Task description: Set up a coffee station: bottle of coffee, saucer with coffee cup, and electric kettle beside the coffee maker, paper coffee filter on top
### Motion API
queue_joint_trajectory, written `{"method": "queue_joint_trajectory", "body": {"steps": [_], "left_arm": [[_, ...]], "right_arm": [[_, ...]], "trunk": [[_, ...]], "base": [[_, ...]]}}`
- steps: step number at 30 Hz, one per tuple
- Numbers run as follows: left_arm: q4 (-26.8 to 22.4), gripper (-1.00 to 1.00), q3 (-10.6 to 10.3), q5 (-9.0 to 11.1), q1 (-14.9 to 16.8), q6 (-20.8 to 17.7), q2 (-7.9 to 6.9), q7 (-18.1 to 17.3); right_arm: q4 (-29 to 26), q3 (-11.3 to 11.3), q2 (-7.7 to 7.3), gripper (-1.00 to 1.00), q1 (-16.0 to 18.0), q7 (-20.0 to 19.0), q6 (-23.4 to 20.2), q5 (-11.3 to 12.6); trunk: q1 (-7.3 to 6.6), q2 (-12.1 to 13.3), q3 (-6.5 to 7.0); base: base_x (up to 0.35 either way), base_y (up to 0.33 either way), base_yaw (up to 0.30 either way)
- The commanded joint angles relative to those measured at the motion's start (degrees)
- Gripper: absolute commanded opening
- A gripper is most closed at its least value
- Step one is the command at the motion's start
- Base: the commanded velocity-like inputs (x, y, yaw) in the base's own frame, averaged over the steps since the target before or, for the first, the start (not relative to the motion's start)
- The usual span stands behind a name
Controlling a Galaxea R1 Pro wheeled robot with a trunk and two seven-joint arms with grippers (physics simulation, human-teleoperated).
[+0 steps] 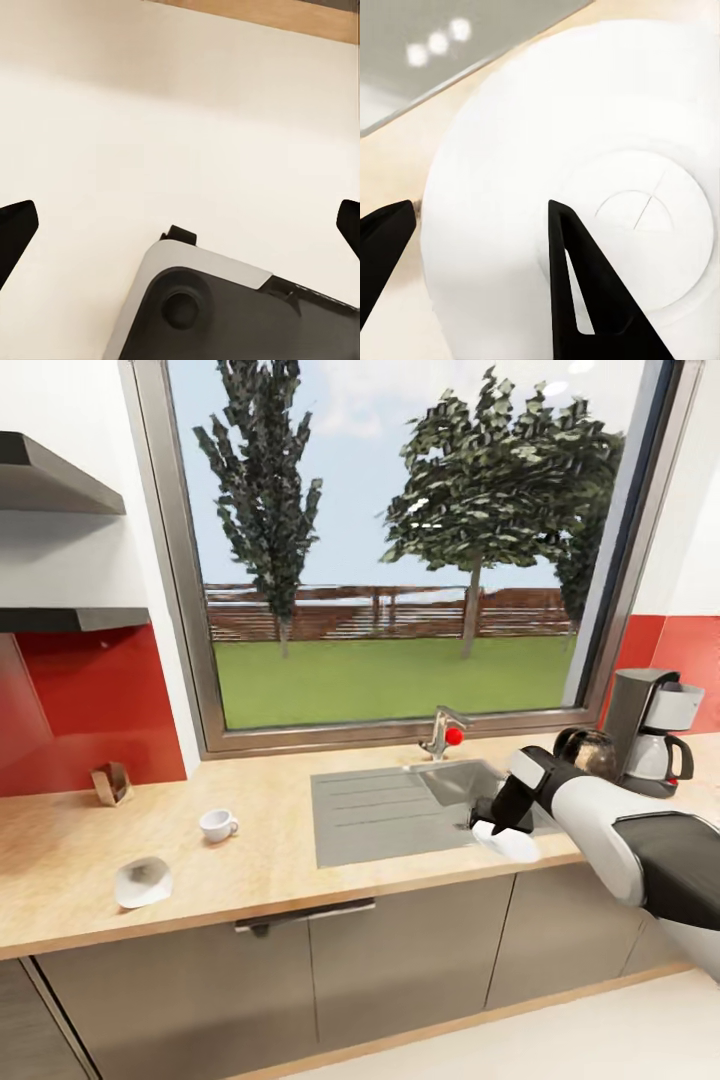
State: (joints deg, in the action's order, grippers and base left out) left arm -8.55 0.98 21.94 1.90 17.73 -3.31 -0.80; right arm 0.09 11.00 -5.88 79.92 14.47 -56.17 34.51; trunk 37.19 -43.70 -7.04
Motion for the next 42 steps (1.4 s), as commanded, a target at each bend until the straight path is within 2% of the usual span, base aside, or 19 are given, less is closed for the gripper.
{"method": "queue_joint_trajectory", "body": {"steps": [1,10,13,14,19,28,36,42], "left_arm": [[0.0,1.0,0.1,0.1,0.0,0.2,-0.01,-0.1],[-0.1,1.0,0.1,0.0,0.0,0.1,-0.03,-0.1],[-0.1,1.0,0.1,0.0,0.0,0.1,-0.08,-0.1],[-0.1,1.0,0.1,0.0,0.0,0.1,-0.06,-0.1],[-0.1,1.0,0.1,0.1,0.0,0.1,-0.25,-0.1],[-0.1,1.0,0.2,0.1,0.0,0.1,-0.21,-0.1],[-0.3,1.0,0.1,0.0,0.0,0.1,-0.17,-0.1],[-0.3,1.0,0.1,0.1,0.0,0.1,-0.2,-0.1]], "right_arm": [[0.0,0.3,-0.32,-1.0,0.1,0.3,-0.1,0.7],[0.1,0.3,-2.66,-1.0,0.1,-0.8,0.4,-0.9],[0.8,0.3,-4.07,-1.0,0.1,-3.3,1.5,-1.9],[1.2,0.3,-5.16,-1.0,0.0,-6.1,2.7,-3.6],[1.7,0.3,-5.88,-1.0,-0.1,-8.9,3.7,-4.5],[1.8,0.3,-6.41,-1.0,-0.5,-8.9,3.8,-4.6],[1.8,0.3,-10.73,-1.0,-2.1,-8.9,4.0,-5.1],[1.8,0.3,-14.09,-1.0,-3.8,-9.0,6.3,-6.9]], "trunk": [[0.02,-0.1,-0.01],[0.02,-0.1,0.69],[0.02,-0.1,0.76],[0.02,-0.1,0.76],[0.02,-0.1,0.77],[0.02,-0.1,0.77],[0.02,-0.1,0.77],[0.02,-0.1,0.77]], "base": [[0.0,0.0,-0.101],[0.0,0.0,-0.08],[0.0,0.0,-0.016],[0.0,0.0,-0.002],[0.0,0.0,-0.001],[0.0,0.0,0.0],[0.0,0.0,0.0],[0.0,0.0,0.0]]}}
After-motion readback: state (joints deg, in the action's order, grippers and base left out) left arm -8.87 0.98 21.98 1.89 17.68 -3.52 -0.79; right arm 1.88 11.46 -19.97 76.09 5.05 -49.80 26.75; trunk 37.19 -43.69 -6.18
